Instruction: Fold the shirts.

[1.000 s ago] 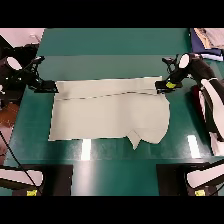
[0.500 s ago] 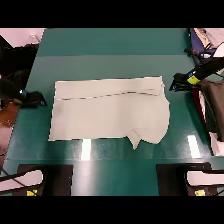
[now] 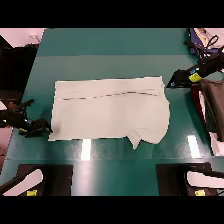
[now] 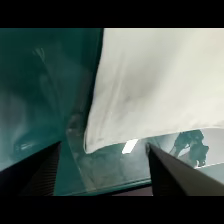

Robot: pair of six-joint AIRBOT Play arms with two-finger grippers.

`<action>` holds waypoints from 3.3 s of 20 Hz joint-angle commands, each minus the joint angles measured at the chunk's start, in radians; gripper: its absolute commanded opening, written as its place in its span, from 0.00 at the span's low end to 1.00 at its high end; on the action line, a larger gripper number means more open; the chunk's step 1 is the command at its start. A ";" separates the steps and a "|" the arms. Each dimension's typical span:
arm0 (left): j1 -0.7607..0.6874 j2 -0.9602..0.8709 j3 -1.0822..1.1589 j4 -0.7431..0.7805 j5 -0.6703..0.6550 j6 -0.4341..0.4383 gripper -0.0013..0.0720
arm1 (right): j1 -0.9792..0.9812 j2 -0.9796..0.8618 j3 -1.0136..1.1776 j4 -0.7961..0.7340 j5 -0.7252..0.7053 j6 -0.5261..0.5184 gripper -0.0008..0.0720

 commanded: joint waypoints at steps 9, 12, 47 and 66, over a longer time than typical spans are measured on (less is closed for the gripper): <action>-0.004 0.013 -0.089 -0.094 0.081 0.009 0.13 | 0.006 0.004 -0.001 0.002 0.055 -0.006 0.51; -0.004 0.013 -0.071 -0.093 0.078 0.010 0.05 | 0.000 0.041 -0.076 -0.005 0.056 -0.006 0.51; -0.004 0.271 0.078 -0.151 -0.140 0.053 0.05 | -0.299 0.720 -0.784 -0.138 -0.008 0.020 0.03; -0.004 0.110 0.156 -0.306 0.114 0.043 0.05 | -0.033 0.217 -0.326 -0.138 -0.221 0.031 0.03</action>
